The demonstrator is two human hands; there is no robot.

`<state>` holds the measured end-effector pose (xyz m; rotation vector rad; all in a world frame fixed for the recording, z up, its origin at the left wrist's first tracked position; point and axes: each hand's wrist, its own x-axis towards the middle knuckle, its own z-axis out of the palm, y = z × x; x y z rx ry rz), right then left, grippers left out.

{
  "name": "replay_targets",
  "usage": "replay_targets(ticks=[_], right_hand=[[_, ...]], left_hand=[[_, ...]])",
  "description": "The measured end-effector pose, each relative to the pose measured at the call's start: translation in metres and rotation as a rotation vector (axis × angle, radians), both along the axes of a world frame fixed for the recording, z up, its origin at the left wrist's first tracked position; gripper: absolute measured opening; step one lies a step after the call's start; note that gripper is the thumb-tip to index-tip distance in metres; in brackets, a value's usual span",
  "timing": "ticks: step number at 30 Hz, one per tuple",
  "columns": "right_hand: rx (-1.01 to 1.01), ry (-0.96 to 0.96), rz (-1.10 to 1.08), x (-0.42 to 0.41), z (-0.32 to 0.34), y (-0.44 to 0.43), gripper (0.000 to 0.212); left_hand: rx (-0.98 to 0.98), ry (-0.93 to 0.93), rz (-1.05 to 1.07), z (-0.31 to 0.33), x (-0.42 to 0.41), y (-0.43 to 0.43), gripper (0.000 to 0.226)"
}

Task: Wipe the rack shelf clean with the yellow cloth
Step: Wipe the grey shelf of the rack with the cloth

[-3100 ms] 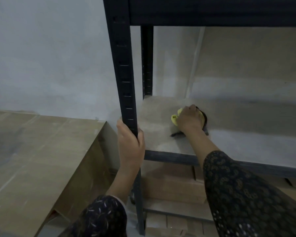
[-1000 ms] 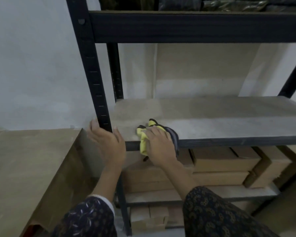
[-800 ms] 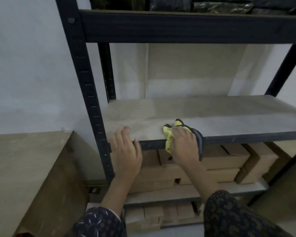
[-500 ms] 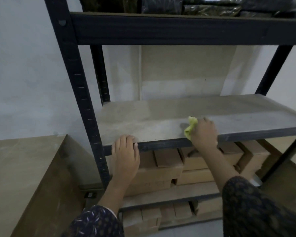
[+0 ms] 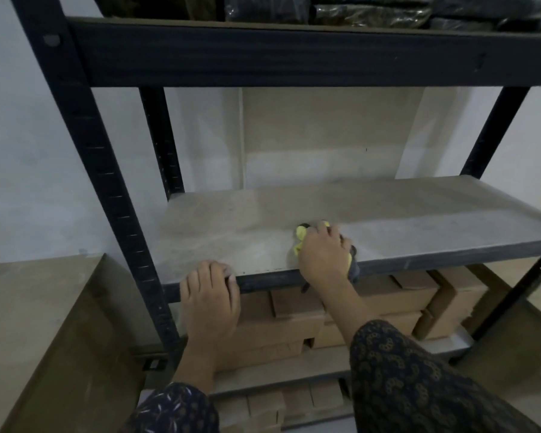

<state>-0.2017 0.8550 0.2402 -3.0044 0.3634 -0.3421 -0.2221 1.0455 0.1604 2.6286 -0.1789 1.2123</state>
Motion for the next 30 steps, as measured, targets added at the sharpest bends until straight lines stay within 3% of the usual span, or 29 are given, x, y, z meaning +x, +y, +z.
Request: replay_targets(ticks=[5, 8, 11, 14, 17, 25, 30], right_hand=[[0.051, -0.03, -0.334, -0.019, -0.003, -0.062, 0.037], [0.13, -0.14, -0.373, -0.014, 0.004, -0.071, 0.033], [0.103, -0.199, -0.086, 0.006, 0.013, -0.035, 0.035], [0.05, -0.122, 0.259, 0.025, 0.011, 0.022, 0.04], [-0.022, -0.089, 0.422, 0.042, -0.002, 0.058, 0.038], [0.006, 0.038, 0.193, 0.094, -0.003, 0.031, 0.036], [0.033, 0.049, -0.027, 0.095, -0.004, -0.015, 0.039]], left_hand=[[-0.005, -0.001, 0.022, -0.001, 0.002, -0.001, 0.018], [-0.047, 0.047, 0.08, 0.001, 0.003, -0.009, 0.022], [-0.046, 0.076, 0.102, 0.002, 0.004, -0.01, 0.024], [0.006, 0.047, 0.108, 0.0, 0.007, -0.006, 0.028], [0.048, -0.015, 0.126, -0.007, 0.012, -0.003, 0.031], [0.08, -0.133, 0.146, -0.016, 0.026, -0.005, 0.026], [0.075, -0.151, 0.117, -0.016, 0.026, -0.005, 0.034]])
